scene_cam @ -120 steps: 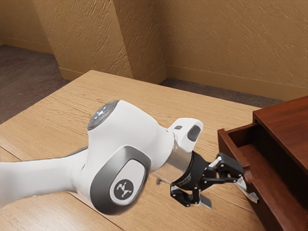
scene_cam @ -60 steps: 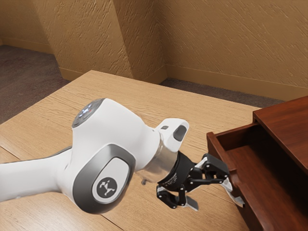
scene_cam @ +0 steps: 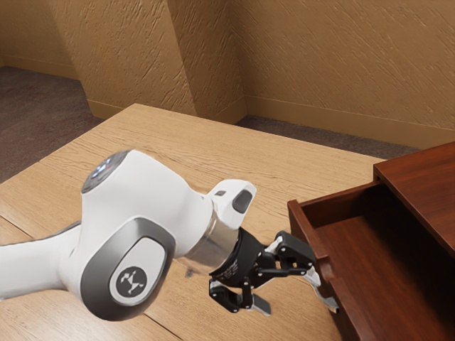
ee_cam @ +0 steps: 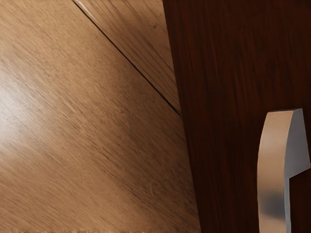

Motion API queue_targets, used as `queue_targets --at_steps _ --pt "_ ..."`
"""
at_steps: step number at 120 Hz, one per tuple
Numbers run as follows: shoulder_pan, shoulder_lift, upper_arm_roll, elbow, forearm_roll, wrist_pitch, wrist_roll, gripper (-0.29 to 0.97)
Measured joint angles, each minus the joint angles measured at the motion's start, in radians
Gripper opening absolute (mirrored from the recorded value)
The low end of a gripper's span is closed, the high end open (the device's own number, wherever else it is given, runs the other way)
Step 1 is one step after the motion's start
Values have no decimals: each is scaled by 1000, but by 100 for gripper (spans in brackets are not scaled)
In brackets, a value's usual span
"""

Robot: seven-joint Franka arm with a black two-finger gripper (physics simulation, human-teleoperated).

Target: Pull the drawer handle with one arm to open the drawer

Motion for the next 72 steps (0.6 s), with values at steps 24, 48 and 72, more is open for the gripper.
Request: queue_targets --at_steps 24,48,72 --pt "4 -36 0 -25 0 -7 -3 68" --pt "12 -65 0 -55 1 -10 -6 68" --pt "13 -90 0 -65 0 -16 -10 68"
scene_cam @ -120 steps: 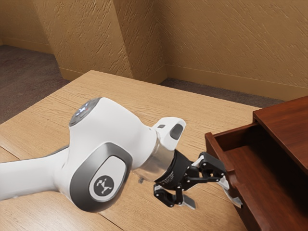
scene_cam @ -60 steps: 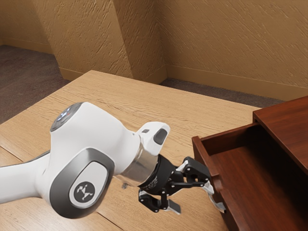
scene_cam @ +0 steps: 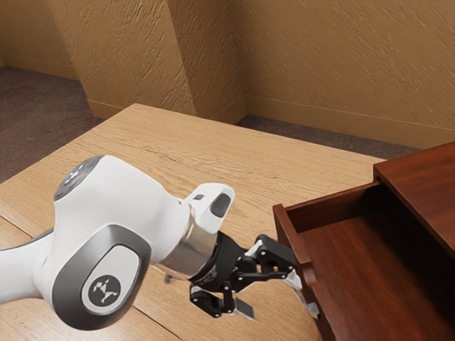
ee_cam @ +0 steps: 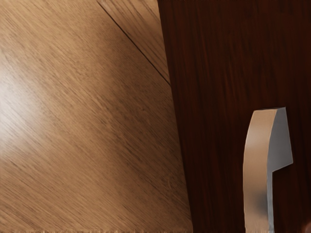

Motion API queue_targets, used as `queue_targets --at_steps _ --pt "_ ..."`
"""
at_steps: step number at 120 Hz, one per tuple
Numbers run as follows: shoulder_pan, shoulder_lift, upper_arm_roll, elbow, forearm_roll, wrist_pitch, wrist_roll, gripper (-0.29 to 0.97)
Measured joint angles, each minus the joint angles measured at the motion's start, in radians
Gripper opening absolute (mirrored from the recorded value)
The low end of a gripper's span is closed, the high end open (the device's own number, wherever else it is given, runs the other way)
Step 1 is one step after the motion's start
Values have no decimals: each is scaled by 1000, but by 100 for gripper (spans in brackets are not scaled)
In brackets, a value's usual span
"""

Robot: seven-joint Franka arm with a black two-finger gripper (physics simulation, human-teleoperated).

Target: Pull the drawer handle with one arm to open the drawer

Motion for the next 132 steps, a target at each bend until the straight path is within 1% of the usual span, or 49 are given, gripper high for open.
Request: queue_targets --at_steps 33,81,95,109,115,121,132 --pt "0 -18 0 -30 -2 -7 -6 68" --pt "8 -78 0 -70 2 -7 -14 68" --pt "8 -113 -1 -48 80 -4 -14 68" --pt "16 -120 4 38 205 -54 -2 68" --pt "21 -119 6 92 268 -105 16 68" --pt "24 -115 7 173 335 -187 40 68" --pt "41 -29 2 361 440 -360 116 68"
